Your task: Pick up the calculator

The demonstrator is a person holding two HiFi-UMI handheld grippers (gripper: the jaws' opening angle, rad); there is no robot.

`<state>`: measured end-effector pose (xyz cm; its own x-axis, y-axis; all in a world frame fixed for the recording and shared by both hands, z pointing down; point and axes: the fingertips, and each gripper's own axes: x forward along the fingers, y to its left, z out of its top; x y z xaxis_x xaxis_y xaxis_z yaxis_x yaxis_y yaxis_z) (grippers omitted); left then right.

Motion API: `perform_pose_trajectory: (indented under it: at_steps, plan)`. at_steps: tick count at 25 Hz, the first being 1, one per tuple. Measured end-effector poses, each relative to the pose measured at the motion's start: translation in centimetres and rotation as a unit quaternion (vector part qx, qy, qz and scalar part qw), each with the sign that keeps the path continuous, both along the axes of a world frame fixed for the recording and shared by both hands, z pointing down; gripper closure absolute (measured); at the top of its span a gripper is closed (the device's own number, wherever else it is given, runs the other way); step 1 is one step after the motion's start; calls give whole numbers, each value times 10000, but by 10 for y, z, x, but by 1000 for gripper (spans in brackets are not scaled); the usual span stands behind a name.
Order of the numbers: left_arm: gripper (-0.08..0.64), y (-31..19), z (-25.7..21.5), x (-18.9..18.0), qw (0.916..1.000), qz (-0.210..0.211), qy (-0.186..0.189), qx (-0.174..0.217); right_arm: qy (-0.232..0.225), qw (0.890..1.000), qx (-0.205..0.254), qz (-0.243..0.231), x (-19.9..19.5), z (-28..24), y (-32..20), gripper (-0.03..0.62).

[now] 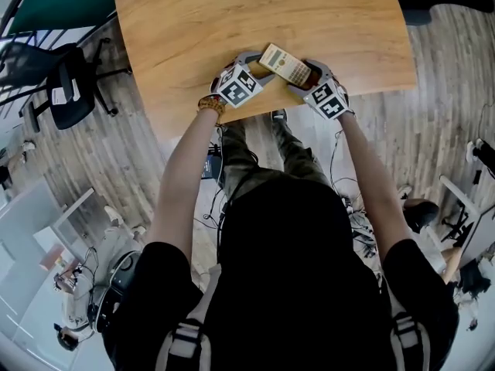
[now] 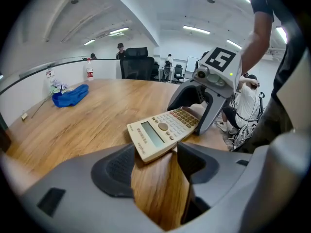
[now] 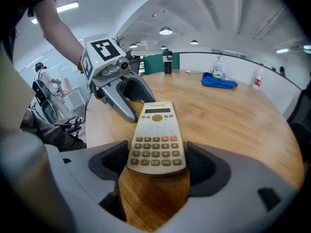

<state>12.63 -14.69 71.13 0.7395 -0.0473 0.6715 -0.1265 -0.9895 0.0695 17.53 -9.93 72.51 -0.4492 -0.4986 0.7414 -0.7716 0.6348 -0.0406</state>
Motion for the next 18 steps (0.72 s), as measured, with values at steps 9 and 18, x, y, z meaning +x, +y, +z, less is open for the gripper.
perform_pose_trajectory:
  at_steps: [9,18]
  plan:
    - [279,1,-2,-5,9999,-87,-132,38,154,9998,-95,-76,-3,1,0,207]
    - [279,3,-20,-12,9994,-296,4,152,218,9996,-130,-133,-10,-6,1,209]
